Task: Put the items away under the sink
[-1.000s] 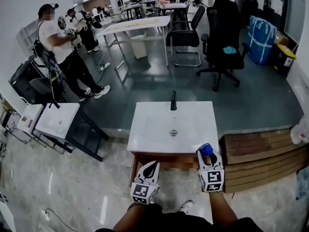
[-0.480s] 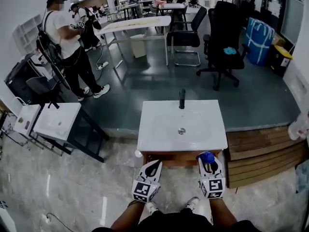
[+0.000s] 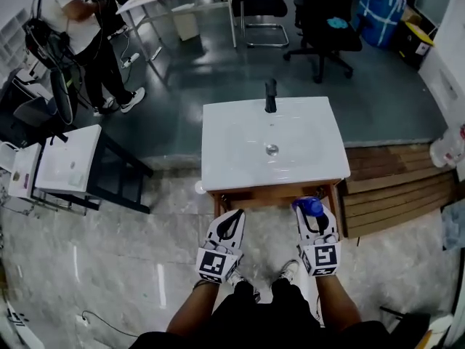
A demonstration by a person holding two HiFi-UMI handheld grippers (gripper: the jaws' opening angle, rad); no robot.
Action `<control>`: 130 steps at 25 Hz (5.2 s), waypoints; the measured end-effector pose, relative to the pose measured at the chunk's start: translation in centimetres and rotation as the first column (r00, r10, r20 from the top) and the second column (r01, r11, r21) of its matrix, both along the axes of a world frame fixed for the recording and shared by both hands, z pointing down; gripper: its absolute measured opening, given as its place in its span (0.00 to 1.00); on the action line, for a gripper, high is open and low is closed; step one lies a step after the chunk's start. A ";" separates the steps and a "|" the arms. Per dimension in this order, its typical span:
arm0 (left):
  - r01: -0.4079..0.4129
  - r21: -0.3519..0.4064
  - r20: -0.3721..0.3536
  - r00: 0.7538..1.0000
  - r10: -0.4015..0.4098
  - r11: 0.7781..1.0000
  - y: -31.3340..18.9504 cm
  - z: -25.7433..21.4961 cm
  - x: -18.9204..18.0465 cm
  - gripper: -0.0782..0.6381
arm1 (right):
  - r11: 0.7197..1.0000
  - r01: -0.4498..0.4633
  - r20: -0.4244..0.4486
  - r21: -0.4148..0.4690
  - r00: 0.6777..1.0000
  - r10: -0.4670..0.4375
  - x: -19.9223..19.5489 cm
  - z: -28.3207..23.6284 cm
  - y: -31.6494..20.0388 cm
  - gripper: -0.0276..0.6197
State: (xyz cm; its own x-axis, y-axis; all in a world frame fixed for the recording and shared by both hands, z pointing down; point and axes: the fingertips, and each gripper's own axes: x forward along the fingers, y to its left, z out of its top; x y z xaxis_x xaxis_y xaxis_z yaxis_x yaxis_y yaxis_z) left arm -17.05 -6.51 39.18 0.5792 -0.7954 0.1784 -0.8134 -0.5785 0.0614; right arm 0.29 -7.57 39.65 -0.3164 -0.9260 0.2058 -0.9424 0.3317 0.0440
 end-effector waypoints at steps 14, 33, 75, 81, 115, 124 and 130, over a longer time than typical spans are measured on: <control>0.167 -0.052 0.009 0.986 -0.166 0.985 -1.6 17.6 1.8 0.14 | 0.999 0.037 0.019 -0.009 0.999 -0.037 -1.1 16.7 -1.5 0.29; 0.201 -0.008 0.050 0.979 -0.200 0.980 -5.9 50.1 0.8 0.14 | 0.997 -0.040 0.008 0.067 0.999 0.040 -3.1 44.3 -5.2 0.29; 0.186 0.045 0.005 0.982 -0.187 0.981 -6.5 49.5 -0.5 0.14 | 0.997 -0.051 0.004 0.052 0.999 0.050 -10.9 42.2 -24.0 0.29; 0.177 0.045 -0.001 0.984 -0.177 0.983 -6.5 49.4 -0.2 0.14 | 0.994 -0.064 0.014 0.083 0.998 0.063 -10.8 42.2 -24.2 0.30; 0.169 -0.048 -0.013 0.985 -0.169 0.985 -2.4 20.0 2.0 0.14 | 0.989 0.099 -0.066 -0.113 0.992 -0.107 -5.0 18.0 -2.1 0.07; 0.118 -0.072 0.029 0.993 -0.116 0.990 0.9 -0.1 2.5 0.14 | 0.987 0.122 -0.050 -0.102 0.991 -0.128 -2.2 -0.6 1.4 0.07; 0.118 0.003 0.054 0.992 -0.117 0.993 1.2 -4.9 1.6 0.14 | 0.994 0.103 0.010 -0.032 0.995 -0.103 -2.0 -5.2 1.5 0.07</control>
